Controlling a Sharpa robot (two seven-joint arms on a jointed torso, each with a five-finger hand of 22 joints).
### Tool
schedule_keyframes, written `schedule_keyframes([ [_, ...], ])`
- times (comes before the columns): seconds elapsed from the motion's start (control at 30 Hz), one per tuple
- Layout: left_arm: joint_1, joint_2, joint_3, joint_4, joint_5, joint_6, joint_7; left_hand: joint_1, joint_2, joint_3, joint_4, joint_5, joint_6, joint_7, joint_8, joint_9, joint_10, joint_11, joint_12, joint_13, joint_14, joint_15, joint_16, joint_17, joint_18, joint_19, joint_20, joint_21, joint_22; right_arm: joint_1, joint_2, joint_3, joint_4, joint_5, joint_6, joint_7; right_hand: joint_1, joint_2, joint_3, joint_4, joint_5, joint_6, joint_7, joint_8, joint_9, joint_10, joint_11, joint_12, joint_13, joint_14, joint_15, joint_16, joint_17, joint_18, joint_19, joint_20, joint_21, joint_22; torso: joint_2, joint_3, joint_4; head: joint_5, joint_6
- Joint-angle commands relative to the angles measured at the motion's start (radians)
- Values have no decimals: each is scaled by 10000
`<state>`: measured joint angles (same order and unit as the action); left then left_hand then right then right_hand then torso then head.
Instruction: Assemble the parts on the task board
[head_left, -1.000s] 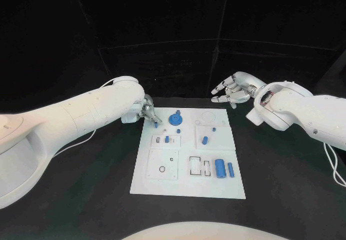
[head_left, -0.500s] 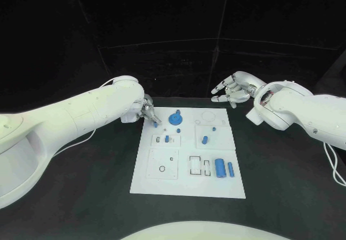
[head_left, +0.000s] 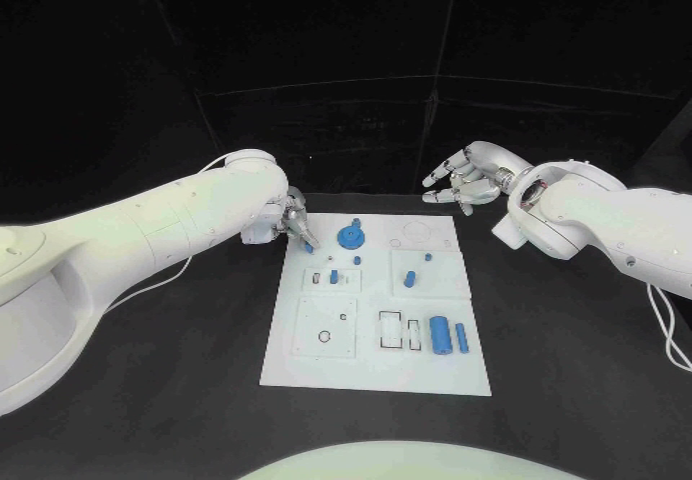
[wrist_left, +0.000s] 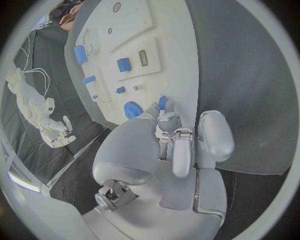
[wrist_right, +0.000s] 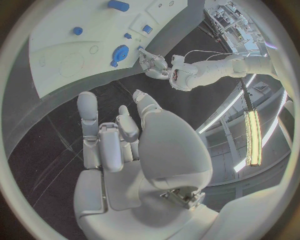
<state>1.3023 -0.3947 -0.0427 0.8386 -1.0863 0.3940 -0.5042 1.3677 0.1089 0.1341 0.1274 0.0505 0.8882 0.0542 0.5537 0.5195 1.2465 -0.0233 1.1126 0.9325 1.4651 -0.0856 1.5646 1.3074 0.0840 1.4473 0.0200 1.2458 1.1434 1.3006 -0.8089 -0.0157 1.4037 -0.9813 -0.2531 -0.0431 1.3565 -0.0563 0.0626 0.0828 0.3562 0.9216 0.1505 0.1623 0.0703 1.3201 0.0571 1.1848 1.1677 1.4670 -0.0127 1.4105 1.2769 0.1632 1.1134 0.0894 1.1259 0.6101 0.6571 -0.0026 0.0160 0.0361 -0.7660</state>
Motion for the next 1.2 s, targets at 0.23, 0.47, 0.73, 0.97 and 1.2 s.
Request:
schedule_keyframes([
  [0.23,-5,-212,-8,225,631,-63,297,-1130,-1051,3771,-1552,61,10,84,199,95,72,85,-93,-199,1057,83,62,2634,48,-15,91,-17,44,21,-15,8,23,-20,41,79,20,77,28,44,52,-86,-17,53,-12,-62,13,-33,3,432,-51,-65,4,57,-47,8,-60,-1,-4,-4,10,-13,-13],
  [0.47,-3,-703,-4,834,1026,-641,356,-1477,-1333,4588,-1810,96,-30,73,381,203,113,81,-126,-301,1057,83,62,2634,47,-11,102,-26,64,21,-41,8,26,-20,39,85,19,80,30,49,61,-87,-16,56,-12,-61,14,-31,4,433,-51,-63,9,56,-44,8,-59,2,-24,2,23,-3,-19],
  [0.73,-2,-1599,-2,2239,1067,-1531,375,-1617,-1434,4897,-1903,115,-29,62,482,261,133,69,-175,-404,1057,74,62,2634,49,-4,97,-33,68,21,-67,8,24,-20,37,89,14,83,31,58,69,-87,-15,58,-12,-55,15,-21,12,433,-50,-67,3,55,-41,8,-59,5,-31,-5,37,57,-6],
  [0.97,-86,-2307,-13,3628,558,-2417,476,-1682,-1513,5061,-1958,131,-26,53,546,297,173,58,-191,-451,1057,67,62,2634,42,15,90,-6,110,21,-82,8,11,-20,40,91,11,84,31,61,72,-87,-15,59,-12,-61,15,-29,3,431,-50,-72,-5,56,-42,8,-60,1,-51,-3,51,64,-29],
  [1.2,-283,-2838,-24,4528,274,-3519,502,-1748,-1588,5229,-1993,134,-8,39,613,331,255,43,-156,-428,1057,56,62,2634,29,47,81,45,179,21,-98,7,-20,-20,38,88,11,84,31,61,72,-87,-15,59,-12,-61,15,-29,3,431,-50,-72,-5,56,-42,8,-60,1,-79,-7,90,62,-57],
])
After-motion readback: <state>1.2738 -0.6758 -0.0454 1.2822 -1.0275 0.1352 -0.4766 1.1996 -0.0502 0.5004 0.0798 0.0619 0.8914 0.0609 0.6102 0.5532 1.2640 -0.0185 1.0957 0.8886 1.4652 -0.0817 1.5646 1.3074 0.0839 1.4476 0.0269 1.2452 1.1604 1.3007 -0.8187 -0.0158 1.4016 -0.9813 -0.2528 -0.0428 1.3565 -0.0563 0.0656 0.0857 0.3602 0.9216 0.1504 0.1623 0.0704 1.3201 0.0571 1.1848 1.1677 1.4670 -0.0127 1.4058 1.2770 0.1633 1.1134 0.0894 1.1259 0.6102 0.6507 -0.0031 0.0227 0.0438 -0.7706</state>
